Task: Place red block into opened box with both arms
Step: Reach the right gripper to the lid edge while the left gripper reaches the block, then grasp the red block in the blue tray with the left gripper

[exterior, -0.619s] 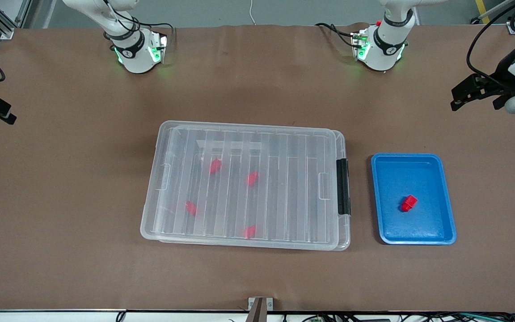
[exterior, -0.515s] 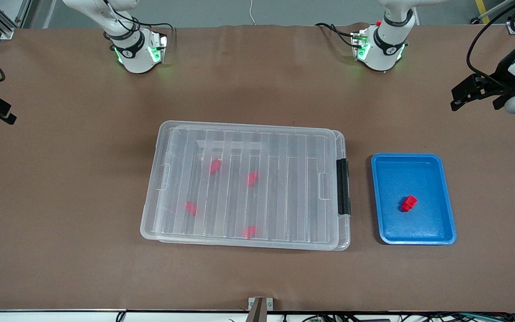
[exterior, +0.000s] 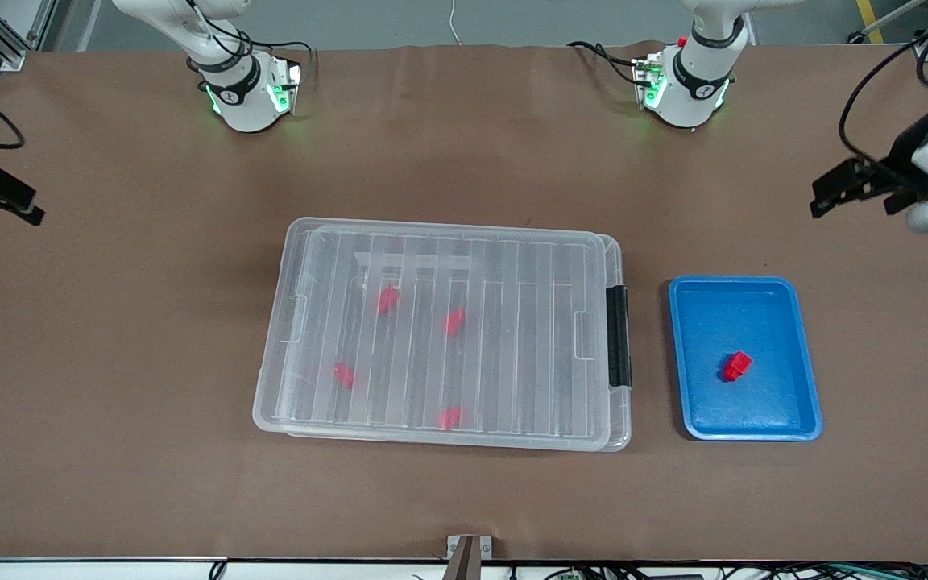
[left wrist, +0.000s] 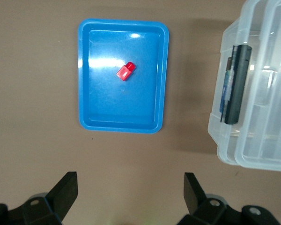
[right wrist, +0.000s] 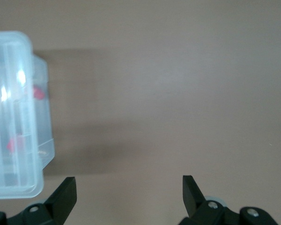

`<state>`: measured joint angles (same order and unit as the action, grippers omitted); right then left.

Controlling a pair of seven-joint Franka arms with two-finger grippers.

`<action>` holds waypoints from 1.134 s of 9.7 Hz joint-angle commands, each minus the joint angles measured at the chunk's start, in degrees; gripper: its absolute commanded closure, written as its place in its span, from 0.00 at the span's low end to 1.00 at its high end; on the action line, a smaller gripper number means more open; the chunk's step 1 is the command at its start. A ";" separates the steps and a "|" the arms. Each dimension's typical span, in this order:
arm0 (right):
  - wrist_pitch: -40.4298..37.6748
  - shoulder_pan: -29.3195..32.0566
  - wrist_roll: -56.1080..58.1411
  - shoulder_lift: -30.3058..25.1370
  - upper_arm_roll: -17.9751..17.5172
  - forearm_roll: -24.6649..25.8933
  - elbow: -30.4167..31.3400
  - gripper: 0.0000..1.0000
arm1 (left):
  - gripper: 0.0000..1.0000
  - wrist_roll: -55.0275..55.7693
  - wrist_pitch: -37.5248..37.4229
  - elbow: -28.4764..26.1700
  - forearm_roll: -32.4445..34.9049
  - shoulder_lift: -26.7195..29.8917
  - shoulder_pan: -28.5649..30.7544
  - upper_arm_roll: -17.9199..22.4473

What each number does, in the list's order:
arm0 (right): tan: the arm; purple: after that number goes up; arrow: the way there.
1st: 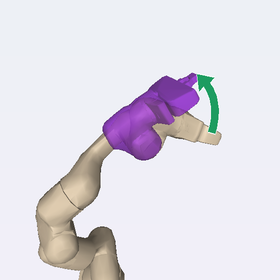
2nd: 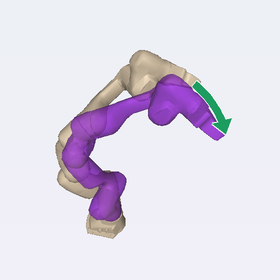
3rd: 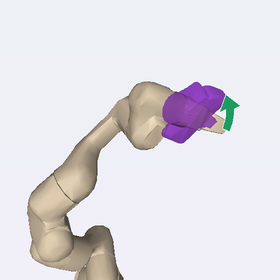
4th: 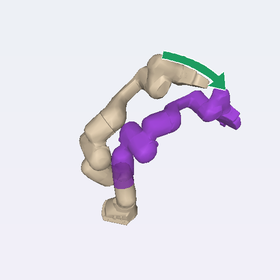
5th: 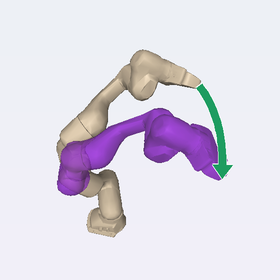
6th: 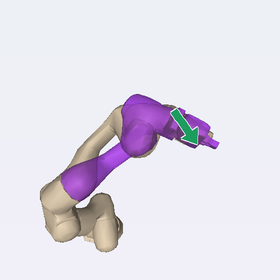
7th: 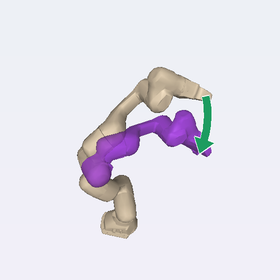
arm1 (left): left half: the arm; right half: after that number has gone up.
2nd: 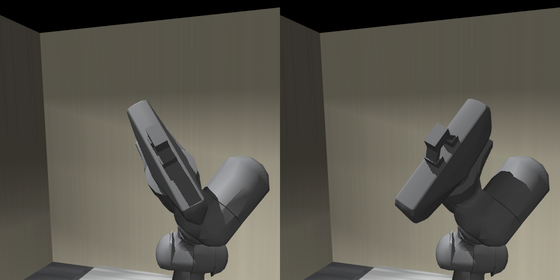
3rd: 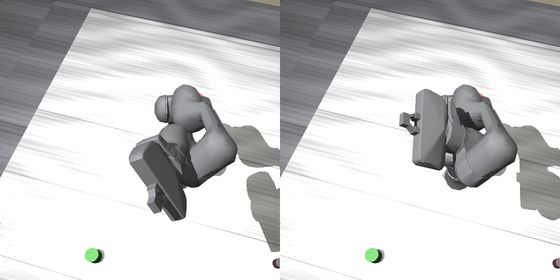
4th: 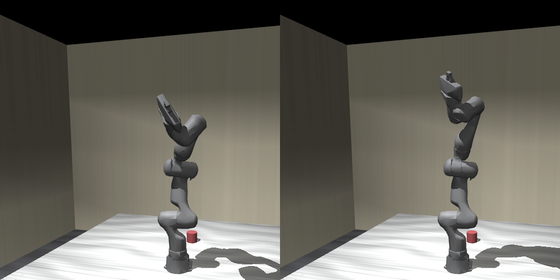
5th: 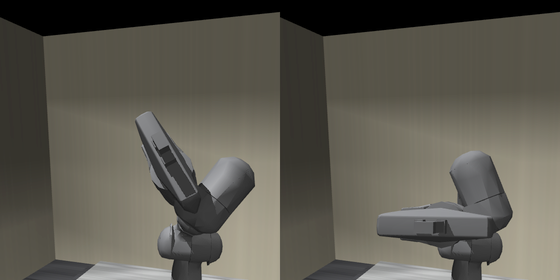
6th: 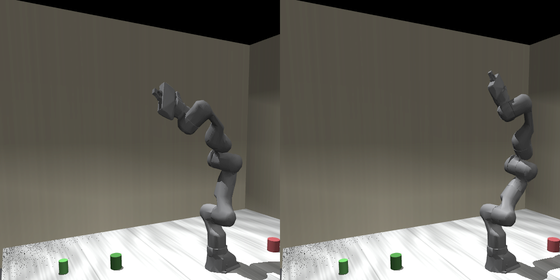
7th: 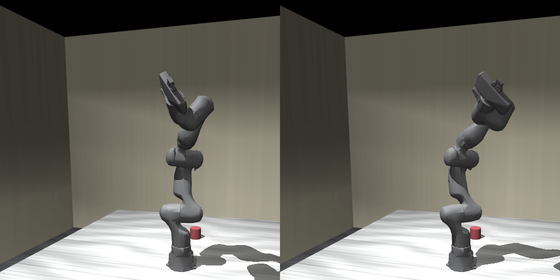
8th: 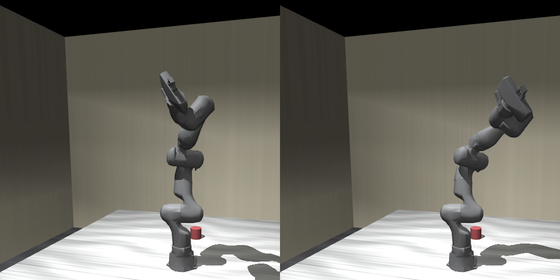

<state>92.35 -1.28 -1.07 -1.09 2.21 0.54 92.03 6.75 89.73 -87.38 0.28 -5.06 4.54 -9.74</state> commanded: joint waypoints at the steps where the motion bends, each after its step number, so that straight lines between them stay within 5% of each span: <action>1: 6.14 -2.50 -7.93 6.33 -5.62 0.25 0.52 0.00 | 0.00 -0.77 6.57 0.29 4.60 -10.19 -0.06 -0.27; 5: 22.50 -8.73 -22.65 20.75 -9.07 1.12 1.93 0.00 | 0.00 0.55 22.48 -4.98 7.19 -21.37 0.81 -0.28; 11: 29.56 -8.40 -20.92 23.33 -9.16 2.88 7.11 0.00 | 0.03 -2.26 32.60 -4.99 7.28 -33.59 1.43 -0.19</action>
<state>121.29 -10.76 -22.28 23.57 -6.42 1.84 97.41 5.45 119.92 -92.05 6.46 -35.76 5.55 -9.65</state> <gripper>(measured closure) 0.000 0.009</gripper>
